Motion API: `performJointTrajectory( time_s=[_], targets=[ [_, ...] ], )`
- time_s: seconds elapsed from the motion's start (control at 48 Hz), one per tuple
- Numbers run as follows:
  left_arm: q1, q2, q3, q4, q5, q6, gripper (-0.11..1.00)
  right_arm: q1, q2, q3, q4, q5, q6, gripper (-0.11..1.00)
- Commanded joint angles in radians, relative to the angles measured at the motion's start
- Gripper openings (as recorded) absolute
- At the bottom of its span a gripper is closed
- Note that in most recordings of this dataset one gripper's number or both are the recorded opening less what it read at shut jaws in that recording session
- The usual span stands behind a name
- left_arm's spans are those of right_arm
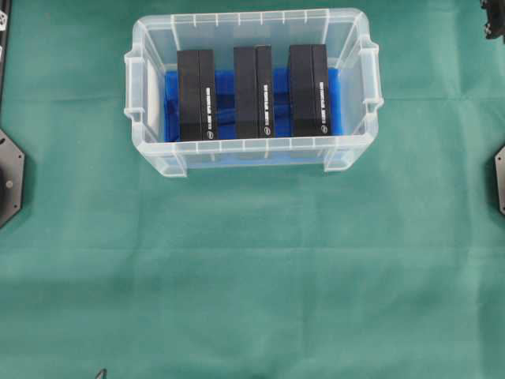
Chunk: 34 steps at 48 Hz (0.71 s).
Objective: Take the box out of the case with both arms.
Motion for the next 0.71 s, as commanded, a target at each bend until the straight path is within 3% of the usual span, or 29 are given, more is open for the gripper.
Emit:
performJointTrajectory(
  time_s=[0.0,0.104,0.146,0.25,0.688],
  targets=[
    [0.005,-0.006,-0.006,-0.002,-0.002,0.000,0.54,-0.002,-0.003,-0.017,-0.006,-0.014,-0.002,0.26],
    [0.005,-0.009,-0.005,-0.002,-0.003,-0.003,0.83,0.000,0.002,-0.009,-0.014,-0.008,-0.002,0.58],
    [0.005,-0.008,-0.005,0.000,-0.006,-0.006,0.89,0.000,0.002,-0.005,-0.015,-0.008,0.000,0.72],
    [0.005,-0.005,-0.005,0.000,-0.005,-0.008,0.91,0.000,0.003,-0.002,-0.015,-0.006,0.006,0.94],
    [0.005,-0.041,0.006,0.005,-0.054,-0.026,0.91,0.000,-0.011,-0.002,-0.012,-0.035,0.011,0.95]
  ],
)
